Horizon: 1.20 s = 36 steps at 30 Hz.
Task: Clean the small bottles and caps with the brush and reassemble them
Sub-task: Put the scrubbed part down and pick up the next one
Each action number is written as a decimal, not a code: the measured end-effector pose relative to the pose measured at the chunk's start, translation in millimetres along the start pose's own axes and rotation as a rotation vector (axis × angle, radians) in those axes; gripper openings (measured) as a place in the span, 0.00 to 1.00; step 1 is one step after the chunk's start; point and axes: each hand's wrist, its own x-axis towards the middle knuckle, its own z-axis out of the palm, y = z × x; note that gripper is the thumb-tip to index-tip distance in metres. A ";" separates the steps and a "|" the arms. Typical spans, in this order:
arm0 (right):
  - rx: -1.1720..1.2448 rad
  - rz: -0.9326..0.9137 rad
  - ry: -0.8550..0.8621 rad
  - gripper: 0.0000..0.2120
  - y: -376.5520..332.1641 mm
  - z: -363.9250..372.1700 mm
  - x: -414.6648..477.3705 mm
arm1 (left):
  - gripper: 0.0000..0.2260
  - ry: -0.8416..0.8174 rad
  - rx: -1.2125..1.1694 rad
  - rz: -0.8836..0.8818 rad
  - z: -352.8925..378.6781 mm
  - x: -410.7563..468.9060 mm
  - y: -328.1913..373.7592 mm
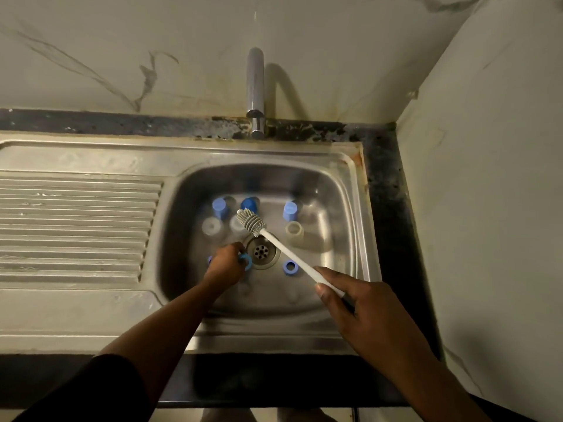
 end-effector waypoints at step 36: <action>0.008 -0.046 0.084 0.20 -5.7 -24.6 -5.7 | 0.04 0.046 0.118 0.066 -61.9 -67.7 27.6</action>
